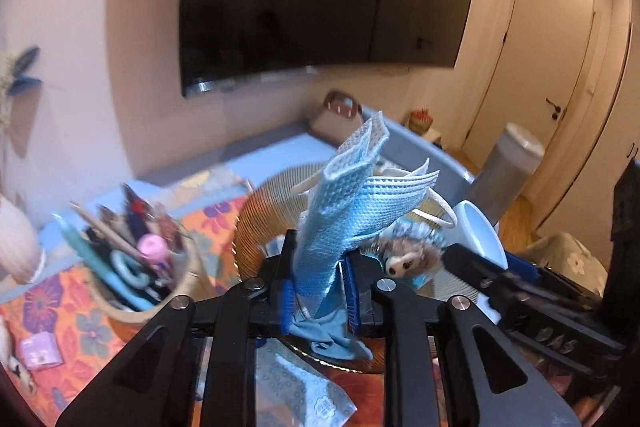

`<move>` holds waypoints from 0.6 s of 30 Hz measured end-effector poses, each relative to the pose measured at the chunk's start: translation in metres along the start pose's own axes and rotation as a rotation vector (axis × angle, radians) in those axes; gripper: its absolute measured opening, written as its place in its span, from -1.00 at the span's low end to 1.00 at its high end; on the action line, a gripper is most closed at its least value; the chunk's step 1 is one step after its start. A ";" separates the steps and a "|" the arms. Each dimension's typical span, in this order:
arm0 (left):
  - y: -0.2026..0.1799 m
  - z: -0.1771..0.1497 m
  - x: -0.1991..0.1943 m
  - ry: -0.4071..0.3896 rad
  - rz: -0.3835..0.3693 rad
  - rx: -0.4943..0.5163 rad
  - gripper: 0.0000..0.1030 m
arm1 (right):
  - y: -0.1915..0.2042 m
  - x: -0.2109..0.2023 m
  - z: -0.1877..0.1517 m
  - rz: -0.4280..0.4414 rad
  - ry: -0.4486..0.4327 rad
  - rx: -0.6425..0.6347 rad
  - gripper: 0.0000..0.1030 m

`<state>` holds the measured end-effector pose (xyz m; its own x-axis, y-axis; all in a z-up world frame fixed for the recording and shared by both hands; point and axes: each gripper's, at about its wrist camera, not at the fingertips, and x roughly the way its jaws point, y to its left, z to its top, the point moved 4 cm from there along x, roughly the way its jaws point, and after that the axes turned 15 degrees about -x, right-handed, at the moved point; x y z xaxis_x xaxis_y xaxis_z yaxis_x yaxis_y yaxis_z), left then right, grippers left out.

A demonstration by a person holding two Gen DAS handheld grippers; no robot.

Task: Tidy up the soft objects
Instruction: 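Carry the mask and ring bowl to the glass tray and open the left tool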

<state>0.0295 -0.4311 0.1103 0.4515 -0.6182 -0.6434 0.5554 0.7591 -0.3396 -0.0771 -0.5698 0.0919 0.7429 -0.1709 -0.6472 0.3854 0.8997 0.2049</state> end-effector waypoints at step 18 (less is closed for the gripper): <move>0.001 -0.031 -0.009 0.074 -0.057 0.068 0.98 | 0.028 -0.034 -0.008 0.039 -0.017 -0.007 0.45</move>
<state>0.0044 -0.4179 0.0944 0.3661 -0.6413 -0.6743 0.6260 0.7059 -0.3315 -0.0961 -0.5358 0.1136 0.7666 -0.1425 -0.6261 0.3522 0.9086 0.2245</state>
